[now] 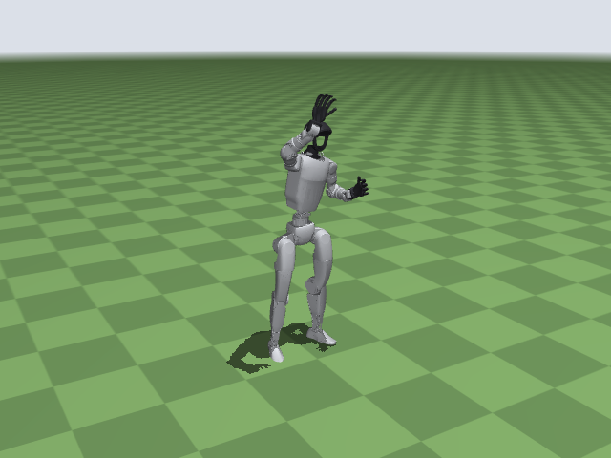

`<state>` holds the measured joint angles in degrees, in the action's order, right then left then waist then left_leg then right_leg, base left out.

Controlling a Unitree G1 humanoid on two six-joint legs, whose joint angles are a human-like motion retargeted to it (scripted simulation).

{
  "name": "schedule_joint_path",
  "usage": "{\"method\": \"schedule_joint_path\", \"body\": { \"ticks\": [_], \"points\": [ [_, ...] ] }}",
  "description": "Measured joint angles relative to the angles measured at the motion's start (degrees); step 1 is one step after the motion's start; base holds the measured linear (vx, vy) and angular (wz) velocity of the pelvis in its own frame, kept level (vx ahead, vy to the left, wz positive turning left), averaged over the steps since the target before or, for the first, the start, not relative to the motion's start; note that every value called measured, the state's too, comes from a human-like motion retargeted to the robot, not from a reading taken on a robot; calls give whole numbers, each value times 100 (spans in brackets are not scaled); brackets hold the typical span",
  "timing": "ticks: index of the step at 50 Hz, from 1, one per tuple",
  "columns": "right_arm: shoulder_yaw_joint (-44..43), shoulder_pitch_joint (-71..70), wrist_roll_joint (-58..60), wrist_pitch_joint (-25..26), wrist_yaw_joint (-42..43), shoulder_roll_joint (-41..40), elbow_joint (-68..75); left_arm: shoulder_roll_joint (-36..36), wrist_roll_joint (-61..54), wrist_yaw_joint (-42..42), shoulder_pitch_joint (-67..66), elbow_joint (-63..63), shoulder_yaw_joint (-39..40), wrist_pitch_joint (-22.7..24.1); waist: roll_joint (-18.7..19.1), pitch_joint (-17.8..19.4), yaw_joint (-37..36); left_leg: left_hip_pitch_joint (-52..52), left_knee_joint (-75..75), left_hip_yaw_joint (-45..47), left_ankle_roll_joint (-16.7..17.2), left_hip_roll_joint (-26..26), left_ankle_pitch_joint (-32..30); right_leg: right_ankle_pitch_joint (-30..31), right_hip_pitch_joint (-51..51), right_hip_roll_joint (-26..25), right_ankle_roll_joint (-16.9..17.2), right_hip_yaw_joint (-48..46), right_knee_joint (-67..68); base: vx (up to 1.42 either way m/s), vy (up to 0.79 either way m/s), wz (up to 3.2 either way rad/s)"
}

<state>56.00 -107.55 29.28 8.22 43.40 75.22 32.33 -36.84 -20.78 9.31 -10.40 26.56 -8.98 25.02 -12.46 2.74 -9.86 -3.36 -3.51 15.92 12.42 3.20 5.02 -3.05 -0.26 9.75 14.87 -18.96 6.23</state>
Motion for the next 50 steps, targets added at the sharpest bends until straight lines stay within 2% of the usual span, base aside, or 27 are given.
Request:
{"method": "schedule_joint_path", "body": {
  "ticks": [2,4,8,10,11,12,15,18,19,20,21,22,25,28,29,30,31,33,34,35,38,40,42,43,45,48,50],
  "points": [
    [638,-188,-121,-235,75,347,-338,-11,149,52,264,49,-132,-2,57,58,34,65,48,-128,-21,-4,-11,-11,36,16,9,-127,-11,-1,-3,54],
    [768,168,-134,-416,303,1128,-1541,124,357,170,475,147,-216,-52,193,203,63,112,52,-319,-38,-13,-44,-63,82,38,-9,-311,29,-1,-3,81],
    [-326,1763,234,-735,3,2382,-3631,834,436,-6,493,292,-103,-174,819,485,189,139,-114,-692,-34,-11,-176,-219,99,65,-99,-661,222,-1,-3,79],
    [-2367,3883,408,-1000,-388,1906,-4028,1137,408,-183,68,283,363,-230,950,489,529,163,-149,-788,-7,9,-192,-276,73,64,-137,-758,311,0,-4,40],
    [-4176,5712,714,-1025,-552,1310,-4297,904,363,-221,-198,277,576,-248,665,443,578,181,-149,-777,7,16,-182,-286,40,63,-148,-750,332,1,-5,4],
    [-5506,7026,958,-1006,-678,910,-4494,712,331,-238,-409,263,702,-263,439,408,566,190,-149,-747,21,25,-169,-287,7,56,-155,-724,344,2,-5,-27],
    [-6089,7203,1249,-559,-707,1210,-4378,361,353,-130,-554,200,451,-252,166,366,114,165,-149,-508,49,67,-126,-214,-82,-4,-125,-508,289,1,-3,-66],
    [-4929,5581,915,-238,-302,1852,-3118,-281,413,124,-14,60,-113,-82,-133,410,-485,105,-143,-172,73,99,-102,-77,-144,-79,-25,-203,150,0,-2,-91],
    [-3346,3882,748,-238,-213,1533,-2342,-397,409,162,30,-2,-140,-13,-191,329,-464,99,-140,-92,84,121,-106,-21,-147,-120,-2,-137,77,-3,-5,-72],
    [-1251,1670,585,-258,-160,974,-1432,-452,395,174,-8,-69,-85,58,-222,199,-344,101,-138,-24,96,151,-116,39,-148,-170,13,-83,-3,-4,-7,-51],
    [607,-147,209,-326,-203,323,-560,-192,386,182,-2,-67,-68,87,17,131,-223,135,-141,1,110,193,-143,94,-160,-230,13,-75,-83,-5,-7,-33],
    [1938,-1430,-100,-377,-235,-144,82,-10,375,195,19,-62,-72,109,187,81,-136,166,-143,15,120,227,-166,140,-166,-279,13,-73,-154,-4,-7,-12],
    [2332,-1790,-420,-407,-130,-224,152,157,348,255,123,-15,-171,108,317,89,-53,230,-120,-48,117,247,-190,192,-130,-317,13,-131,-270,0,1,12],
    [1389,-983,-257,-315,315,555,-1415,516,370,311,137,28,-165,1,493,314,98,200,-129,-254,72,170,-193,108,-17,-219,13,-296,-212,0,5,56],
    [589,-169,-68,-266,328,819,-2089,652,372,291,98,31,-145,-50,556,395,153,182,-130,-323,50,138,-187,63,13,-172,13,-349,-157,1,7,59],
    [-416,855,134,-226,281,1041,-2778,806,369,246,48,25,-123,-107,624,476,211,163,-127,-391,24,104,-179,14,40,-122,13,-400,-92,0,5,51],
    [-1861,2385,404,-287,136,979,-3346,894,385,198,-88,22,-14,-155,649,506,303,167,-129,-439,8,94,-176,-30,25,-97,-4,-436,-19,0,3,41],
    [-4747,5476,903,-530,-291,537,-4416,913,401,93,-370,25,200,-240,604,546,410,189,-132,-496,-18,95,-168,-106,-41,-68,-47,-474,127,0,0,13],
    [-5657,6454,1048,-666,-528,273,-4782,879,393,47,-483,25,259,-273,578,563,407,198,-132,-495,-28,103,-161,-133,-85,-64,-63,-469,196,0,0,0],
    [-6300,7144,1146,-795,-760,29,-5071,844,378,5,-579,23,295,-304,562,581,385,204,-133,-485,-36,113,-153,-155,-130,-62,-77,-456,263,0,0,0],
    [-6522,7088,1326,-595,-944,142,-5081,558,364,29,-704,50,166,-323,501,537,209,188,-134,-368,-33,143,-127,-143,-224,-82,-67,-346,346,-1,-1,-35],
    [-6038,6193,1400,-196,-758,585,-4552,165,374,136,-482,20,-56,-255,366,500,3,184,-128,-237,-7,151,-116,-110,-297,-93,-32,-229,363,-1,-1,-51],
    [-3075,2907,1096,41,-288,628,-2986,-51,406,249,-234,-111,-171,-97,309,403,39,172,-123,-118,39,161,-120,-52,-313,-120,13,-131,300,-2,-2,-46],
    [-1526,1270,856,87,-137,342,-2121,-78,439,284,-190,-130,-171,-34,338,315,107,186,-129,-69,73,192,-135,-3,-319,-170,13,-101,223,-3,-4,-36],
    [283,-705,418,31,-244,-423,-525,-68,459,247,-36,-195,-237,61,409,203,178,207,-137,-3,120,238,-159,89,-302,-251,13,-64,64,-2,-3,-14],
    [1615,-1605,0,-192,-594,-814,484,-4,418,308,122,-245,-293,106,433,156,268,222,-139,-23,132,250,-182,160,-218,-293,13,-95,-116,0,0,6],
    [1832,-1638,-57,-238,-543,-733,310,175,397,370,139,-225,-279,81,487,206,338,214,-133,-97,103,224,-178,157,-140,-271,13,-152,-172,1,2,33]
  ]
}}
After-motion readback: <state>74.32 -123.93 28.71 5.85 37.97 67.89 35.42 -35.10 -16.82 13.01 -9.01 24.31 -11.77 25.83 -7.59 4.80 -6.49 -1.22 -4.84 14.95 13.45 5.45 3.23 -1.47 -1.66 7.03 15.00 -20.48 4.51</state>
